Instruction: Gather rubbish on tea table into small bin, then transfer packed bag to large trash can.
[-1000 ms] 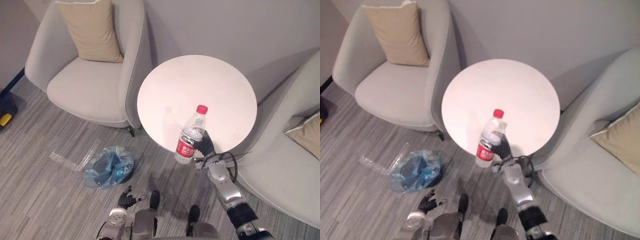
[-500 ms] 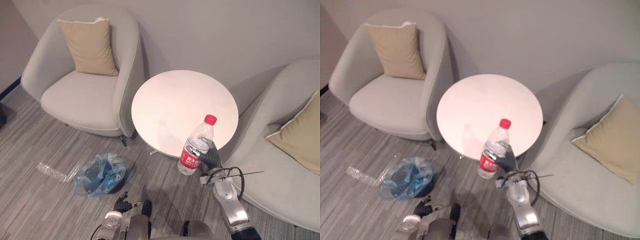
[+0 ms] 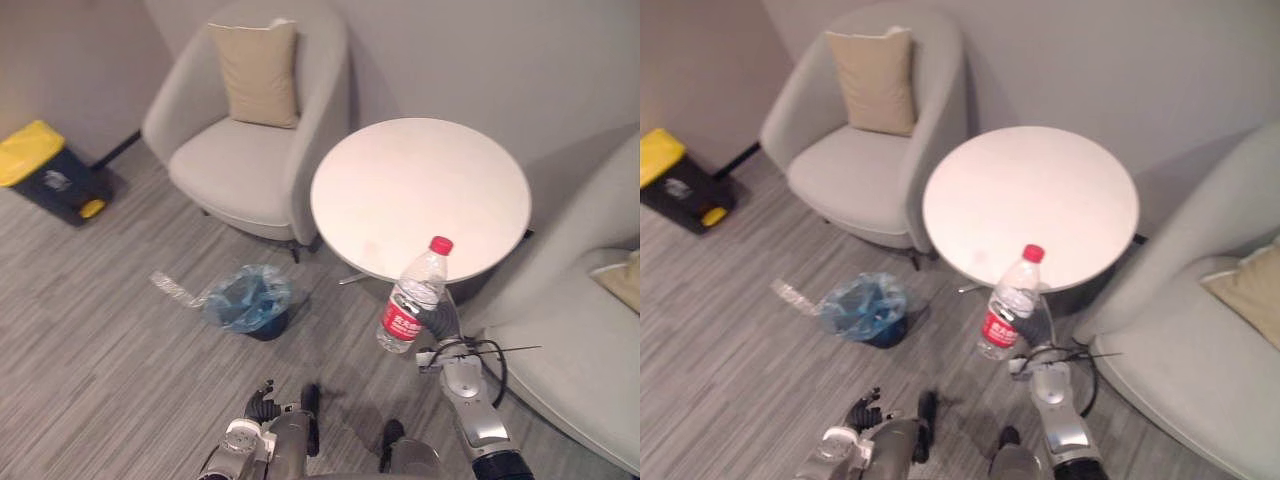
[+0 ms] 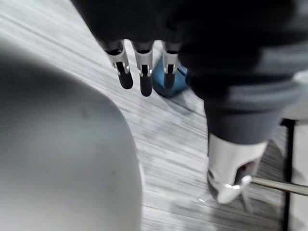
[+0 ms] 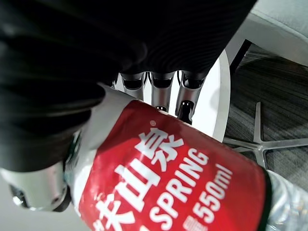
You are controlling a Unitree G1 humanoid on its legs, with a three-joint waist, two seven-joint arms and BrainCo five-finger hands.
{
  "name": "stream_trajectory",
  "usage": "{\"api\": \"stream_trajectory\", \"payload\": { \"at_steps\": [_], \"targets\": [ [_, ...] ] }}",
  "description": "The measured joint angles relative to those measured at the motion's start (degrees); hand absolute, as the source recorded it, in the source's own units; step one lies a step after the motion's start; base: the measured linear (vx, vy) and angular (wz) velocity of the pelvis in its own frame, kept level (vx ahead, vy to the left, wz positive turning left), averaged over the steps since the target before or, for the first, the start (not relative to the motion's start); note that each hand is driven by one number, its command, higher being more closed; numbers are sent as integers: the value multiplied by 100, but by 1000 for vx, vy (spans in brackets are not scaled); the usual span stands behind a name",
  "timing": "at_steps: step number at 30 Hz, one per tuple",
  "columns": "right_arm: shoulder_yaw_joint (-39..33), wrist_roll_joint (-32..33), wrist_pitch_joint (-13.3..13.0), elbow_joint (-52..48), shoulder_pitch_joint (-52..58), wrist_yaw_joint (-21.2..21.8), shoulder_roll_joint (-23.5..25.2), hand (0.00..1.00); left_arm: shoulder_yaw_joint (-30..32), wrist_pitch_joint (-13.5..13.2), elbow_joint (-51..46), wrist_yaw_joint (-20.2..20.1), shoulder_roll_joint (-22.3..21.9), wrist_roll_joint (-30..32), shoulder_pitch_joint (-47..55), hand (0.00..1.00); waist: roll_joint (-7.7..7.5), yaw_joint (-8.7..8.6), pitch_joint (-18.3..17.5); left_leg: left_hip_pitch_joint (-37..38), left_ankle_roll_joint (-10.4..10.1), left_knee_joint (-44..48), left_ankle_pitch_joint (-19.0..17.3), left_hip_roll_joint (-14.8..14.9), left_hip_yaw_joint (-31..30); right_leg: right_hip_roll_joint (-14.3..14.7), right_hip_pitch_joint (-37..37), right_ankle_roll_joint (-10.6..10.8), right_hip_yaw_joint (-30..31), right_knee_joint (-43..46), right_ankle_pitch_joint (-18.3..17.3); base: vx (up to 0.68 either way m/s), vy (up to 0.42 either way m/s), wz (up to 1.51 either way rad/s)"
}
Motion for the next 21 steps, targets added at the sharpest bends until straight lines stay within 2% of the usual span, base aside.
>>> {"api": "stream_trajectory", "payload": {
  "at_steps": [1,2,3,5,8,12,14,16,18,20,21],
  "targets": [
    [-79,3,6,-1,21,-11,50,100,-19,19,-6,4,-16,15,24,0,66,1,-45,202,-136,-497,-105,22,88,63,16,110,-76,-97,88,-56,170,46],
    [-120,7,10,0,25,-15,57,100,-32,30,-7,5,-12,28,22,0,51,-2,-45,277,-164,-749,-124,3,91,91,42,173,-122,-196,157,-59,192,57],
    [-149,11,40,7,49,-21,182,100,-54,45,-32,5,46,37,15,0,-102,33,-67,341,-134,-1045,36,-140,66,53,125,239,-159,-458,314,-30,115,40],
    [-103,9,41,7,85,-8,383,100,-59,59,-23,8,125,76,40,0,-243,52,-158,472,-30,-1360,169,-377,-6,-26,335,371,-107,-845,465,-24,133,32],
    [-68,6,51,14,84,23,437,100,-116,55,-28,70,180,111,87,0,-259,51,-218,567,45,-1590,200,-613,-88,-177,410,446,-20,-906,470,-21,162,21],
    [51,3,56,176,47,37,468,100,-97,53,-29,113,240,108,86,0,-289,128,-233,531,161,-1550,108,-723,-97,-247,409,530,56,-930,409,32,71,9],
    [120,2,74,318,48,38,488,100,-16,48,-30,109,237,106,106,0,-304,162,-230,384,196,-1238,-123,-797,-94,-360,310,655,69,-573,139,78,65,10],
    [154,-9,115,441,55,43,481,100,33,8,-67,117,252,84,120,0,-383,181,-197,322,267,-748,-491,-868,-175,-610,181,756,87,211,-216,163,64,21],
    [188,-24,140,483,59,44,454,100,24,-21,-35,142,261,30,133,0,-386,180,-203,371,323,-443,-732,-919,-346,-742,33,777,227,1026,-301,219,71,34],
    [191,-27,143,482,60,43,449,100,57,-37,-24,190,268,-21,159,0,-393,160,-213,561,407,-358,-857,-978,-608,-755,-418,485,725,2274,-119,310,94,56],
    [184,-30,144,496,67,47,435,100,63,-38,-38,225,286,-58,168,0,-394,93,-191,680,459,-392,-888,-965,-800,-656,-660,404,987,2768,-413,407,-25,91]
  ]
}}
